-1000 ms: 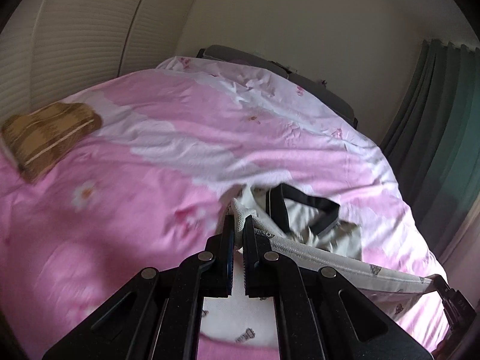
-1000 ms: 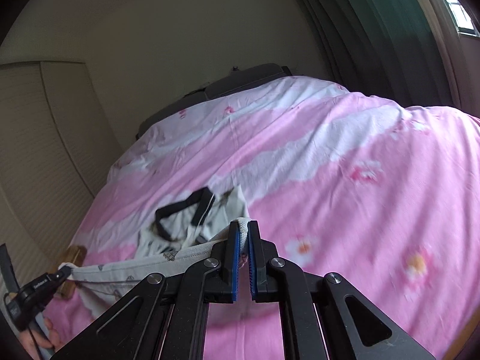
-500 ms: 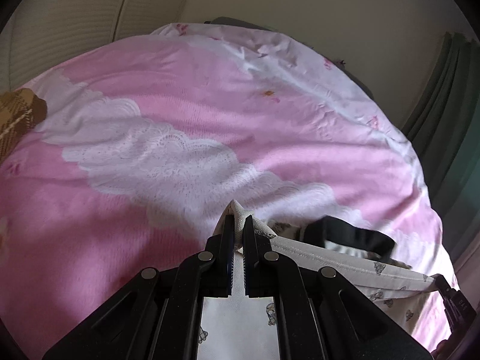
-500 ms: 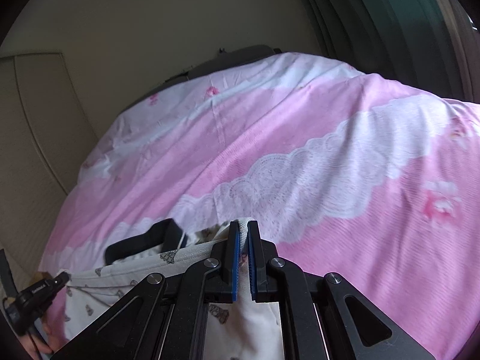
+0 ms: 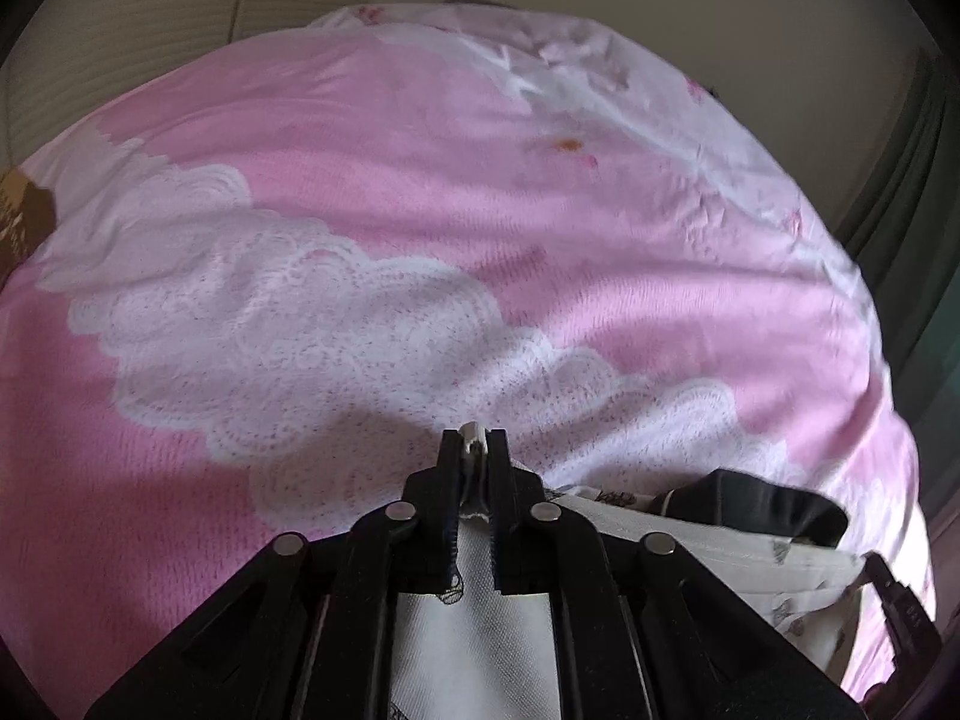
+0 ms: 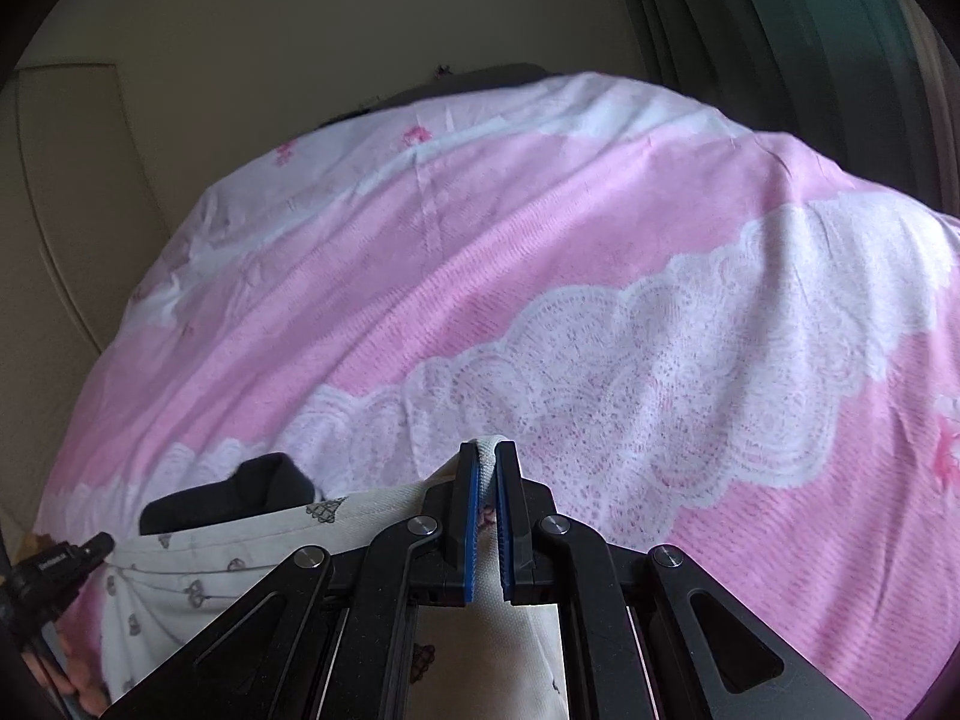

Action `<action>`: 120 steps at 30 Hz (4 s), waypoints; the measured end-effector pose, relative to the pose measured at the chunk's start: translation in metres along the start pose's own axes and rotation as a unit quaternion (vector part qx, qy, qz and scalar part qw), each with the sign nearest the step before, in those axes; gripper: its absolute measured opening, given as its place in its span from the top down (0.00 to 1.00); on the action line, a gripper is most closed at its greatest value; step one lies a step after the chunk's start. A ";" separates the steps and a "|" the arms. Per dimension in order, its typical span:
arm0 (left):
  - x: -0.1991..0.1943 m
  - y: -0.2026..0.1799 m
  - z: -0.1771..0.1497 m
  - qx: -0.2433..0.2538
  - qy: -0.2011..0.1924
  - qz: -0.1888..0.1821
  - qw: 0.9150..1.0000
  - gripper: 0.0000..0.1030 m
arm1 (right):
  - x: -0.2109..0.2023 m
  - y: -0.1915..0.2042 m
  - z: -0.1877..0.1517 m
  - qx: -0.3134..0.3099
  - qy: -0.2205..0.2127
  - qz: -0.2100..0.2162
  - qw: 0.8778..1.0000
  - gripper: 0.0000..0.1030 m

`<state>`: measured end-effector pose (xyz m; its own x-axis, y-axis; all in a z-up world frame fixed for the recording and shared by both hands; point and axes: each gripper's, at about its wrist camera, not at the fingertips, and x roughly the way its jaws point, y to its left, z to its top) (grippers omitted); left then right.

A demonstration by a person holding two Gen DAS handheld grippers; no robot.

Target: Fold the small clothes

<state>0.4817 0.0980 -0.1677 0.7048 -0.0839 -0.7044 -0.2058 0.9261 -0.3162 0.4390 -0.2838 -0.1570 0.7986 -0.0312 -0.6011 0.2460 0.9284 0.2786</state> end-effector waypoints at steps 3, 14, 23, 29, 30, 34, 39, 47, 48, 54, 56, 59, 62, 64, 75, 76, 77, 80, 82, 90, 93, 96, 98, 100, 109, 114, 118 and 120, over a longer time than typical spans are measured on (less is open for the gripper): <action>-0.007 -0.004 -0.002 0.021 -0.005 -0.004 1.000 0.71 | 0.005 0.000 -0.002 -0.005 0.011 -0.004 1.000 0.94; -0.064 -0.039 -0.044 0.123 -0.029 -0.026 0.992 0.60 | -0.048 0.039 -0.024 -0.101 -0.022 0.026 0.994 0.52; -0.025 -0.078 -0.067 0.225 0.033 -0.014 0.974 0.60 | -0.018 0.093 -0.063 -0.192 0.046 0.046 0.979 0.52; -0.009 -0.072 -0.052 0.206 0.044 -0.007 0.978 0.60 | 0.012 0.096 -0.061 -0.186 0.083 0.029 0.979 0.52; -0.007 -0.072 -0.048 0.202 0.043 -0.007 0.978 0.60 | 0.015 0.097 -0.057 -0.185 0.082 0.027 0.979 0.52; -0.001 -0.073 -0.029 0.183 0.046 -0.013 0.982 0.60 | 0.019 0.100 -0.038 -0.179 0.066 0.021 0.981 0.52; 0.011 -0.072 -0.004 0.180 0.040 0.002 0.983 0.60 | 0.034 0.099 -0.015 -0.169 0.063 0.011 0.983 0.52; 0.016 -0.054 0.009 0.165 0.025 0.023 0.986 0.60 | 0.037 0.092 -0.005 -0.153 0.050 0.002 0.987 0.52; 0.016 -0.051 0.009 0.161 0.025 0.023 0.986 0.60 | 0.036 0.090 -0.003 -0.149 0.047 0.004 0.988 0.52; 0.025 -0.046 0.007 0.159 0.021 0.034 0.986 0.60 | 0.046 0.085 0.010 -0.164 0.053 -0.010 0.985 0.52; 0.024 -0.045 0.007 0.156 0.020 0.031 0.987 0.60 | 0.049 0.079 0.014 -0.151 0.058 -0.017 0.987 0.52; 0.009 -0.043 0.004 0.154 0.009 0.018 0.988 0.60 | 0.034 0.072 0.015 -0.142 0.041 -0.003 0.989 0.52; -0.012 -0.042 -0.003 0.155 0.003 -0.004 0.988 0.60 | 0.014 0.070 0.011 -0.147 0.030 0.012 0.989 0.52; -0.025 -0.043 -0.013 0.164 0.005 -0.018 0.986 0.60 | 0.001 0.068 0.008 -0.143 0.026 0.031 0.989 0.52; -0.102 -0.008 -0.098 0.188 0.019 -0.014 0.982 0.58 | -0.085 0.044 -0.051 -0.159 0.026 0.043 0.986 0.52; -0.104 -0.003 -0.103 0.186 0.023 -0.011 0.982 0.58 | -0.095 0.038 -0.059 -0.159 0.025 0.038 0.986 0.52; -0.105 0.001 -0.108 0.182 0.028 -0.008 0.983 0.58 | -0.101 0.035 -0.064 -0.160 0.025 0.035 0.986 0.52; -0.103 0.014 -0.122 0.170 0.045 0.005 0.984 0.58 | -0.111 0.022 -0.082 -0.162 0.036 0.018 0.986 0.50; -0.103 0.021 -0.129 0.163 0.048 0.013 0.985 0.57 | -0.110 0.012 -0.092 -0.161 0.053 0.004 0.985 0.50; -0.110 0.036 -0.142 0.154 0.046 0.037 0.986 0.54 | -0.089 -0.022 -0.118 -0.145 0.129 -0.041 0.980 0.50; -0.120 0.032 -0.141 0.157 0.040 0.037 0.986 0.55 | -0.099 -0.025 -0.116 -0.139 0.122 -0.032 0.982 0.50; -0.137 0.023 -0.139 0.161 0.029 0.028 0.986 0.55 | -0.115 -0.027 -0.109 -0.127 0.106 -0.007 0.986 0.50; -0.146 0.012 -0.138 0.168 0.021 0.024 0.985 0.55 | -0.124 -0.028 -0.103 -0.124 0.094 0.005 0.988 0.50; -0.153 0.002 -0.136 0.167 0.017 0.017 0.986 0.55 | -0.132 -0.032 -0.095 -0.117 0.086 0.022 0.989 0.50; -0.169 -0.042 -0.150 0.171 0.001 -0.009 0.985 0.54 | -0.130 -0.064 -0.087 -0.050 0.115 0.091 0.988 0.49; -0.165 -0.054 -0.167 0.182 0.010 -0.017 0.983 0.54 | -0.131 -0.081 -0.096 -0.014 0.125 0.108 0.986 0.49; -0.166 -0.063 -0.175 0.191 0.010 -0.018 0.981 0.54 | -0.125 -0.090 -0.106 0.058 0.146 0.149 0.976 0.48; -0.167 -0.064 -0.175 0.190 0.009 -0.019 0.982 0.54 | -0.122 -0.090 -0.111 0.079 0.154 0.155 0.973 0.48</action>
<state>0.2580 -0.0121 -0.1411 0.6942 -0.1253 -0.7088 0.0911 0.9921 -0.0862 0.2583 -0.3221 -0.1921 0.6518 0.3752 -0.6591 0.1213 0.8063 0.5790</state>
